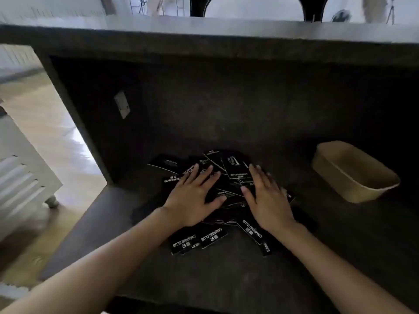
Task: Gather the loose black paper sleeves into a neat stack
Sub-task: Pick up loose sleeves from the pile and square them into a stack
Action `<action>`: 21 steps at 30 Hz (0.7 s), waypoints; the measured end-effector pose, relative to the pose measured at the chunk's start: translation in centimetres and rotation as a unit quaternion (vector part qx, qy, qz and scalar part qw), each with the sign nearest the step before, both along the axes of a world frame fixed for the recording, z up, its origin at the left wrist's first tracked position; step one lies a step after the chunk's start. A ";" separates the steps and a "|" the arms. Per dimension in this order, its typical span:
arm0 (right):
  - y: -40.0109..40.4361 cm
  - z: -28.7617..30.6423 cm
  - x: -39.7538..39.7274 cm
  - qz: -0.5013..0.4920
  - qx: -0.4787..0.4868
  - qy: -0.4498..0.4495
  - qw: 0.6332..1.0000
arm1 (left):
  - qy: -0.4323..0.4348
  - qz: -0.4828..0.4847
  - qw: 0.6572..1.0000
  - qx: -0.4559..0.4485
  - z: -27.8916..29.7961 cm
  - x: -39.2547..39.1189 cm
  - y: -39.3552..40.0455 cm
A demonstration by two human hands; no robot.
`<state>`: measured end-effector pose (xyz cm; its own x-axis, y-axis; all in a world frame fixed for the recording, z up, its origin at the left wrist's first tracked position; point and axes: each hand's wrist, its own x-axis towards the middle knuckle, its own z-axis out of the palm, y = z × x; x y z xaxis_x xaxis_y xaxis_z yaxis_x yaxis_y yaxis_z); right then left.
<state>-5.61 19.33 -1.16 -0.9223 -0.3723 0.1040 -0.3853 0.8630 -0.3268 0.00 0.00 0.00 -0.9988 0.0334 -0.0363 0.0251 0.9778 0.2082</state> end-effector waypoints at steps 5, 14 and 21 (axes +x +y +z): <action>0.7 -0.8 -0.8 0.073 0.039 0.053 0.995 | 0.005 -0.004 1.000 -0.002 -0.4 -0.3 -0.4; 4.5 -1.2 3.3 0.047 0.038 0.021 0.998 | 0.171 -0.012 0.983 0.061 -2.8 2.4 -0.2; 5.9 -1.5 7.4 0.048 -0.031 0.028 0.998 | 0.248 -0.016 0.967 0.048 -2.7 3.5 -0.2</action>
